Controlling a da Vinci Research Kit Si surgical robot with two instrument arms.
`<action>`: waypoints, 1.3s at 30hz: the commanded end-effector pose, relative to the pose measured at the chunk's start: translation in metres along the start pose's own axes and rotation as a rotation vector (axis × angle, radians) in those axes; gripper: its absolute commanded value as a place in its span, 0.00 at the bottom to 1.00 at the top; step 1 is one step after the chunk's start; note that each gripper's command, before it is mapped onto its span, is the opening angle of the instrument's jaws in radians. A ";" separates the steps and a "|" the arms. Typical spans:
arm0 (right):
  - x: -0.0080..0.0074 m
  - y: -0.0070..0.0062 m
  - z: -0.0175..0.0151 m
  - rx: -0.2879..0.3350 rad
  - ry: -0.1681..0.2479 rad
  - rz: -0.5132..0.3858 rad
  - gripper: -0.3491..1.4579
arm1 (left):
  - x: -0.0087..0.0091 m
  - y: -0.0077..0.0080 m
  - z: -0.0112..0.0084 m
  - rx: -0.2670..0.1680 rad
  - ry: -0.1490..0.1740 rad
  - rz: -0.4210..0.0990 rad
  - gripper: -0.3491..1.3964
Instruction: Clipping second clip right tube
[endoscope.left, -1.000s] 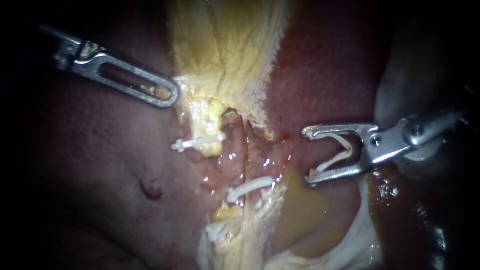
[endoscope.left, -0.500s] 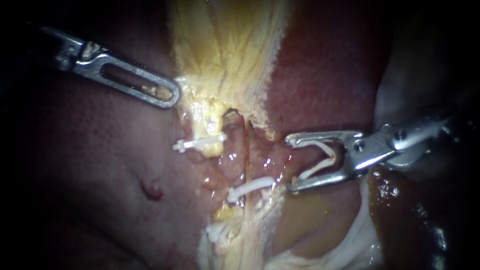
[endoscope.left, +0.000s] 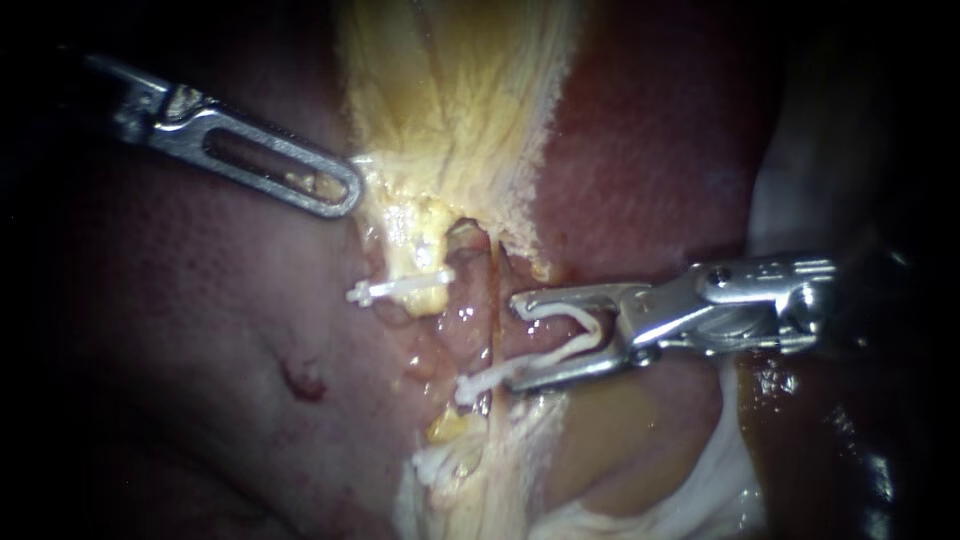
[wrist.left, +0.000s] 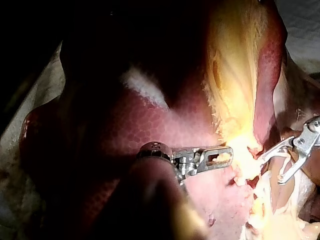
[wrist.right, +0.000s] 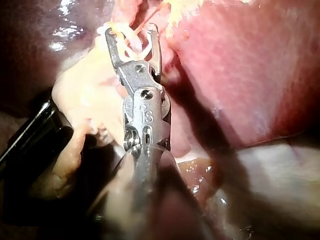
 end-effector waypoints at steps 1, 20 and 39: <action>-0.0002 0.0002 0.0001 0.000 -0.001 0.006 0.47 | 0.0000 0.0000 0.0000 0.000 0.000 0.000 0.00; -0.0013 0.0013 0.0042 0.067 -0.001 0.050 0.47 | 0.0000 0.0000 0.0000 0.000 0.000 0.000 0.00; -0.0007 -0.0001 0.0051 0.153 0.045 0.077 0.47 | -0.0001 0.0001 0.0001 0.000 0.000 0.000 0.00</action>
